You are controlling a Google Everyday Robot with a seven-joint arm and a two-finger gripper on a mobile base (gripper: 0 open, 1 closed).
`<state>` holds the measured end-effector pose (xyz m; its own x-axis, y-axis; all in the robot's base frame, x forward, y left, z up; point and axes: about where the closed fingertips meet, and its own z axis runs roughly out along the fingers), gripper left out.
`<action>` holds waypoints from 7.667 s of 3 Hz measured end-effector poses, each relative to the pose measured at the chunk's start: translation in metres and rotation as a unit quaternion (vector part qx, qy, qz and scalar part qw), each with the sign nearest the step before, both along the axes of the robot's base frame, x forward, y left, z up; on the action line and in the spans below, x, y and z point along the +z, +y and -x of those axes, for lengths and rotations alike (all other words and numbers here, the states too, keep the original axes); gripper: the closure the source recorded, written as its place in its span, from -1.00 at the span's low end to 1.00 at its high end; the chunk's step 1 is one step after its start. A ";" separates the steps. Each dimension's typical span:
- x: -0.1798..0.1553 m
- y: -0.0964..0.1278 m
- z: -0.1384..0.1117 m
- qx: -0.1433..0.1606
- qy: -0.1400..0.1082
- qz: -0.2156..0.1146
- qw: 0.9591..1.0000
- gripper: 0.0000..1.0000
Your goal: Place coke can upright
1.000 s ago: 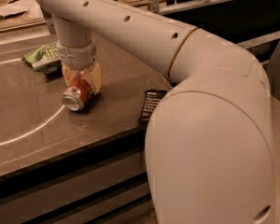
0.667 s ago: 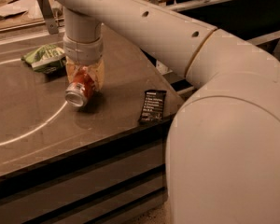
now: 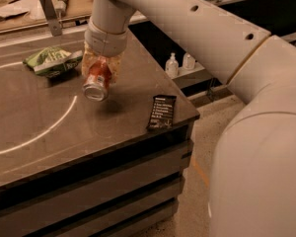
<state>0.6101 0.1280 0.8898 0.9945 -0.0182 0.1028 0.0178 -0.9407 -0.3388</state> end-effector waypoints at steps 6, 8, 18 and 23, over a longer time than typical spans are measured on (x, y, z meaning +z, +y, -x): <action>0.080 -0.038 -0.029 0.254 -0.228 -0.041 0.939 1.00; 0.076 -0.050 -0.049 0.263 -0.274 -0.070 0.922 1.00; 0.043 -0.092 -0.109 0.465 -0.600 -0.237 0.607 0.63; 0.024 -0.089 -0.111 0.423 -0.594 -0.291 0.619 -1.00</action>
Offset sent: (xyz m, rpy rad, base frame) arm 0.0196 -0.0295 0.0440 0.0147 -0.2247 0.2140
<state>0.7214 0.0394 0.9140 -0.0989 0.0800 0.9919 0.9828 -0.1487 0.1100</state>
